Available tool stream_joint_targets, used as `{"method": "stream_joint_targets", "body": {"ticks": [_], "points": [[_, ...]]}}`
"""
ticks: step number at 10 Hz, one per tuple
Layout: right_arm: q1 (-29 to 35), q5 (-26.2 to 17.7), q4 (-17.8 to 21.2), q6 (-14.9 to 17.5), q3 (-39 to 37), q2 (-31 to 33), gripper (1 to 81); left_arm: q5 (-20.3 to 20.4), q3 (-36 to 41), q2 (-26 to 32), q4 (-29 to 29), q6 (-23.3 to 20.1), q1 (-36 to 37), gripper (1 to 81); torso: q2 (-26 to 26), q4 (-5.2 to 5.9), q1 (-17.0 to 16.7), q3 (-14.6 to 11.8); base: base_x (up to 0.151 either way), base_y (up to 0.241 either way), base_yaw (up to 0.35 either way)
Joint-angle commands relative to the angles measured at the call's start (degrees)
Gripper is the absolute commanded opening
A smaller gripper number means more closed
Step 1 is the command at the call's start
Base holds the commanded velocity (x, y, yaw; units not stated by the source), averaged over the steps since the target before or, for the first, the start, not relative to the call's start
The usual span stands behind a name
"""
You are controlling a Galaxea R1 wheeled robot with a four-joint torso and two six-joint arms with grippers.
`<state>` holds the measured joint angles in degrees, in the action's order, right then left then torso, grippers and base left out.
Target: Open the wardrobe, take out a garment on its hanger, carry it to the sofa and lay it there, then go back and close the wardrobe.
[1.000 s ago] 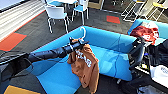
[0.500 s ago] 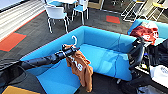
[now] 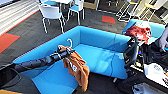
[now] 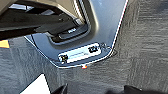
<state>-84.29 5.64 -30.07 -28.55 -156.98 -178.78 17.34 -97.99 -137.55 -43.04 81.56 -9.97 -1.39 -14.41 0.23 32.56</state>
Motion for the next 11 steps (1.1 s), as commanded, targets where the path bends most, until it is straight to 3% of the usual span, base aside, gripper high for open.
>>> {"method": "stream_joint_targets", "body": {"ticks": [1,2,4,9,10,11], "points": [[-1.0,-3.8,0.0,0.2,0.2,0.2,81.1,0.9,0.0,3.0,-3.4,-0.3,6.0,1.0,0.0,-0.02,0.0,2.4,0.000,0.000,0.000],[-1.0,-3.9,0.0,0.4,0.3,0.2,81.1,1.0,0.0,3.4,-3.4,-0.3,5.5,1.0,0.0,4.43,0.0,3.3,0.000,0.000,0.000],[-1.2,-3.8,-0.1,0.4,0.3,0.2,81.1,1.1,-0.2,3.9,-3.5,-0.3,5.0,1.0,0.0,5.79,0.0,3.7,0.000,0.000,0.000],[-1.1,-3.8,0.0,0.4,0.3,0.2,81.1,1.0,-1.1,8.6,-7.0,-0.4,0.9,1.0,0.0,14.75,0.0,7.2,0.000,0.000,0.000],[-1.1,-3.8,0.0,0.3,0.2,0.2,81.1,1.0,-1.4,9.6,-7.7,-0.4,-0.4,1.0,0.0,11.63,0.0,5.6,0.000,0.000,0.000],[-1.2,-3.8,0.0,0.3,0.2,0.2,81.1,0.9,-2.1,10.8,-9.0,-0.4,-2.0,1.0,0.0,13.07,0.0,5.9,0.000,0.000,0.000]]}}
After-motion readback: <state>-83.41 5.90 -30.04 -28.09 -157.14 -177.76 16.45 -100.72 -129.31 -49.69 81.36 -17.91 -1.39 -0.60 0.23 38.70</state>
